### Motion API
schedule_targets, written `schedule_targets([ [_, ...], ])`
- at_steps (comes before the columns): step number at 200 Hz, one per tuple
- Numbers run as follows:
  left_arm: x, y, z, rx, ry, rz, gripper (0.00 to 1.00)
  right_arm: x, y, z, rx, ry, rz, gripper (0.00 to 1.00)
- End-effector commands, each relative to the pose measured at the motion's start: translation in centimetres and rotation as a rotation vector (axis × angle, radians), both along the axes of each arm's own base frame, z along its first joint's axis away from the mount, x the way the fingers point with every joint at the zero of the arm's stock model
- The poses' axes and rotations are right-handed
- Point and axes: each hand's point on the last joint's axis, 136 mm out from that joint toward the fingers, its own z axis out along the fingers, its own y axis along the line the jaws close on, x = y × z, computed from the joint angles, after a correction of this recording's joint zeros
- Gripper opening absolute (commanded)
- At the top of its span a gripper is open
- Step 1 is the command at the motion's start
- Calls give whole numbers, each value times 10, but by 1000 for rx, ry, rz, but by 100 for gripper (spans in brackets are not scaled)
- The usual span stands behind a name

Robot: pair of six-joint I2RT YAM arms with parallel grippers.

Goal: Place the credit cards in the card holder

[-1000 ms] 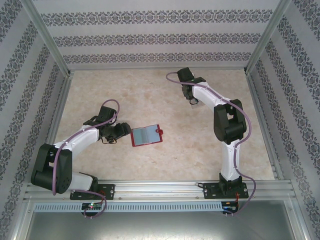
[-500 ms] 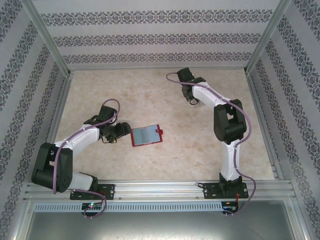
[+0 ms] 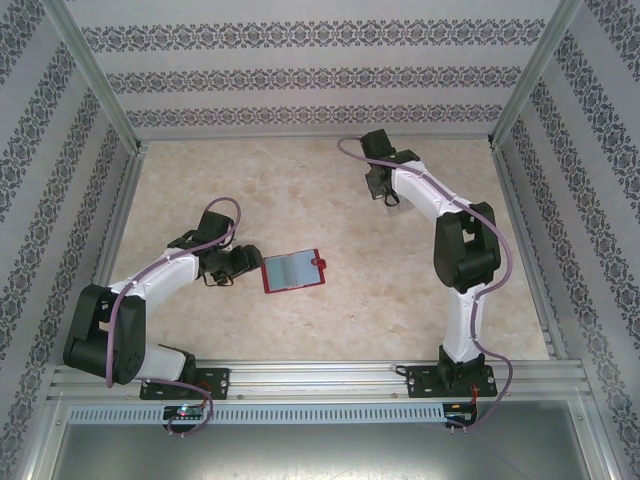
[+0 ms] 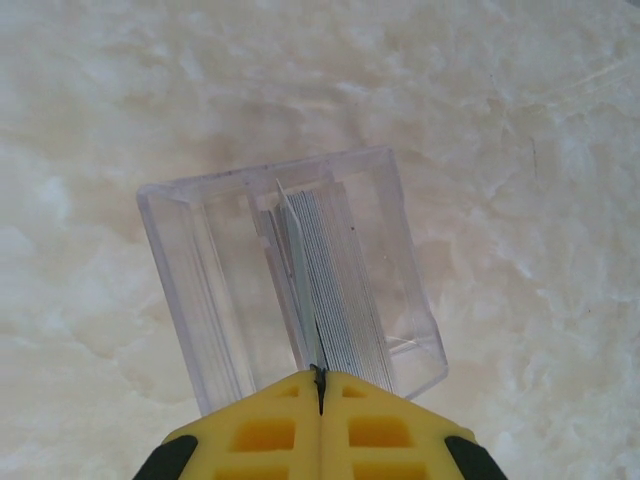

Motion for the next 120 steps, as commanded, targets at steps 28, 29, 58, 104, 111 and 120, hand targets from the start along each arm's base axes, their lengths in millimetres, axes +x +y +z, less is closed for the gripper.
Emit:
schedule_targets([
  [28,1,-3,11,17,-6,-45,73,-17,9,61,167,-85,-12,0],
  [29,1,-4,11,16,-8,-47,73,-18,9,62,171,-86,-12,0],
  [58,3,-8,13,-10,-34,-62,73,-42,25,88,349,-118,2,0],
  [104,1,-19,13,-74,-29,-90,73,-93,66,89,706,-35,59,0],
  [111,-1,-23,12,-95,-23,-93,73,-100,73,87,755,-14,66,0],
  [120,-3,-27,9,-124,-10,-95,73,-109,84,85,811,21,89,0],
])
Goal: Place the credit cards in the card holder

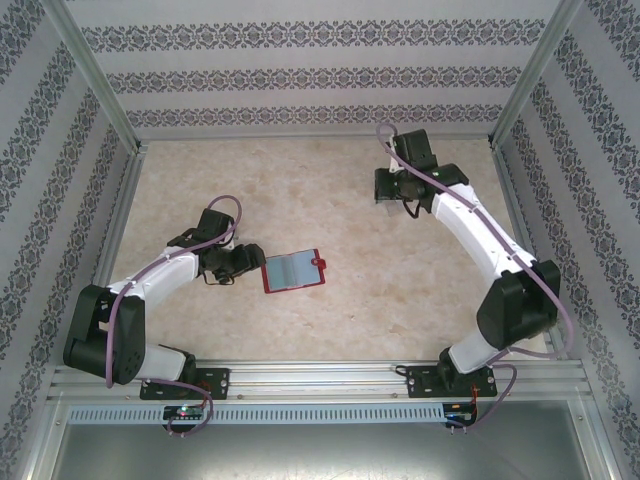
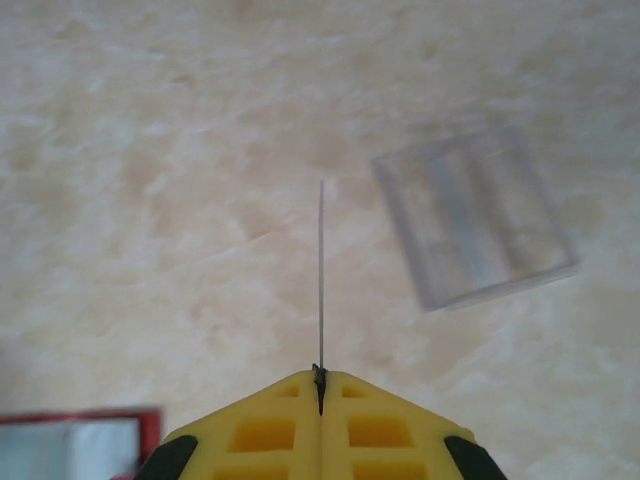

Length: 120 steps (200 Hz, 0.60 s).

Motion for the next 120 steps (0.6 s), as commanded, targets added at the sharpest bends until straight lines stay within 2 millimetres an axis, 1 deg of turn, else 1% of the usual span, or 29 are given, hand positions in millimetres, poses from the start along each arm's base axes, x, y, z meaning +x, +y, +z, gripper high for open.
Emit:
schedule_targets([
  [1,-2,-16,1,-75,-6,-44,73,-25,37,-11,239,106,82,0],
  [29,-5,-17,-8,-79,22,-43,74,-51,67,-19,421,185,181,0],
  [43,-6,-21,-10,-87,40,-50,74,-62,78,-29,483,220,215,0],
  [57,-9,-25,-11,-88,48,-60,74,-71,89,-43,514,262,249,0],
  [77,-14,-27,-14,-73,56,-72,74,-79,107,-62,543,312,299,0],
  [88,-15,-25,-15,-62,72,-73,73,-84,120,-72,559,345,329,0],
  [109,-19,-26,-17,-59,89,-82,71,-88,145,-87,589,401,377,0],
  [120,-20,-27,-19,-59,93,-86,70,-89,155,-97,587,428,396,0],
])
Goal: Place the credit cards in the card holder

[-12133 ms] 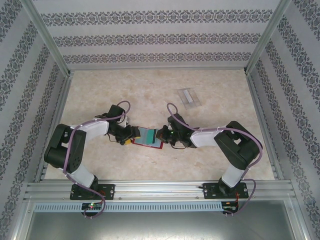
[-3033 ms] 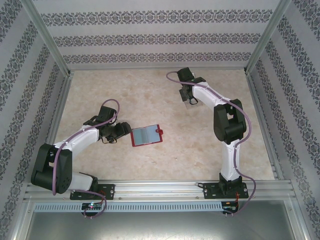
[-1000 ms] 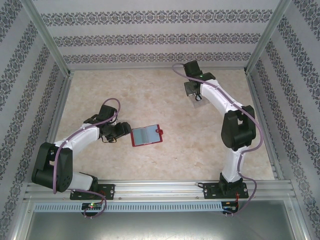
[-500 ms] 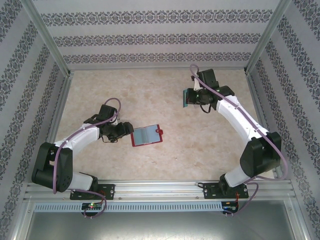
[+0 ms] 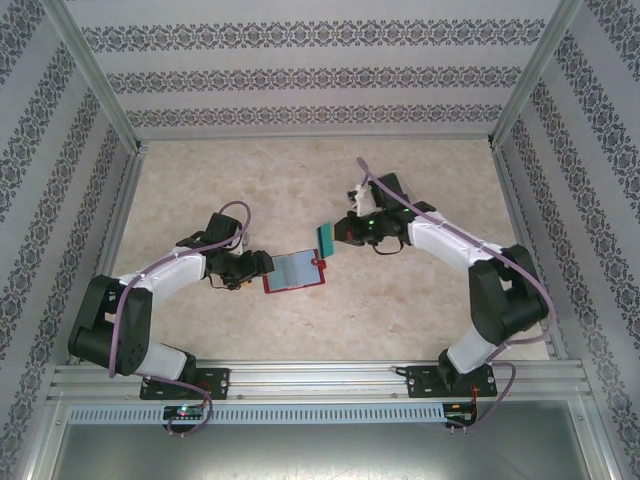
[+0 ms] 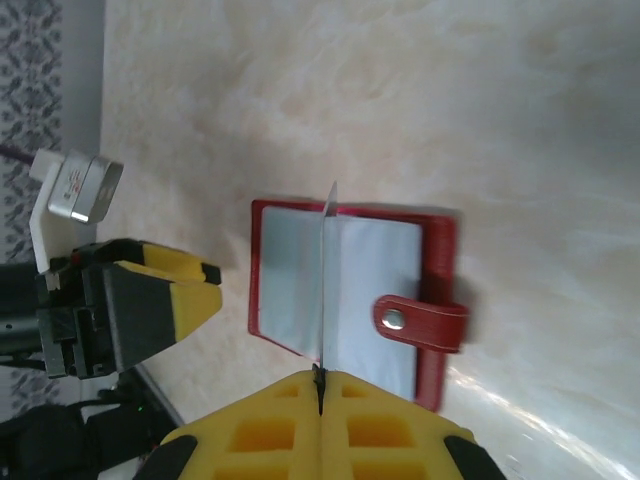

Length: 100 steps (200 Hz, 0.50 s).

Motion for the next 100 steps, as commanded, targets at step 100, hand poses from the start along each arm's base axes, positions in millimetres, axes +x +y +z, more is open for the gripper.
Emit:
schedule_targets([
  [100,-8,-10,-14,-7,71,-30,67,-14,55,-51,94,112,121,0],
])
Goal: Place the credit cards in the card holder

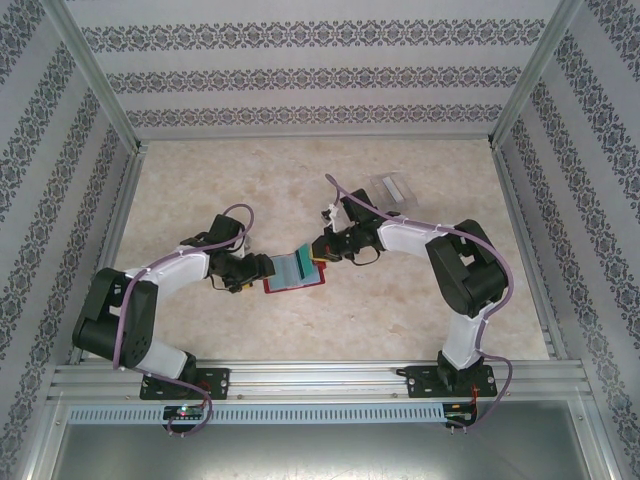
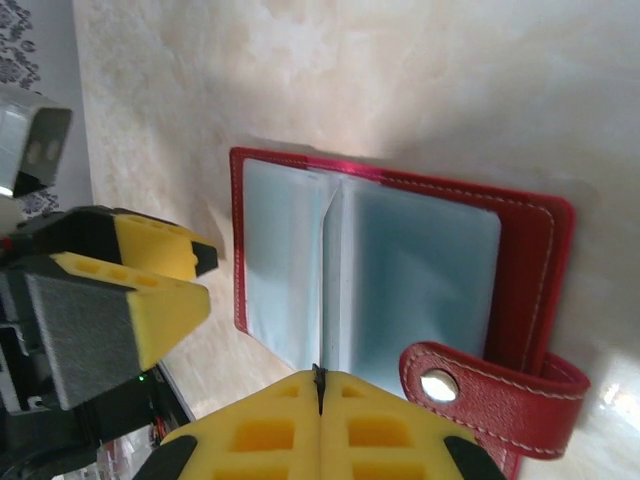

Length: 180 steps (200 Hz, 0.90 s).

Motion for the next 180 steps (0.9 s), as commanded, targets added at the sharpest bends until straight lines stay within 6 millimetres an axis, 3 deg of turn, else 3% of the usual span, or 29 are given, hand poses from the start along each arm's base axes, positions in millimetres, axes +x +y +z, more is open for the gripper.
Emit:
schedule_targets([
  [1,-2,-7,-3,-14,26,-16,67,-3,11,2,49,-5,24,0],
  [51,0,-9,-7,-2,35,-8,58,-11,16,-14,35,16,28,0],
  [113,-2,-8,-14,8,62,-6,57,-18,15,-34,29,73,20,0],
  [180,-3,-8,-16,12,62,0,55,-21,19,-41,37,92,-6,0],
])
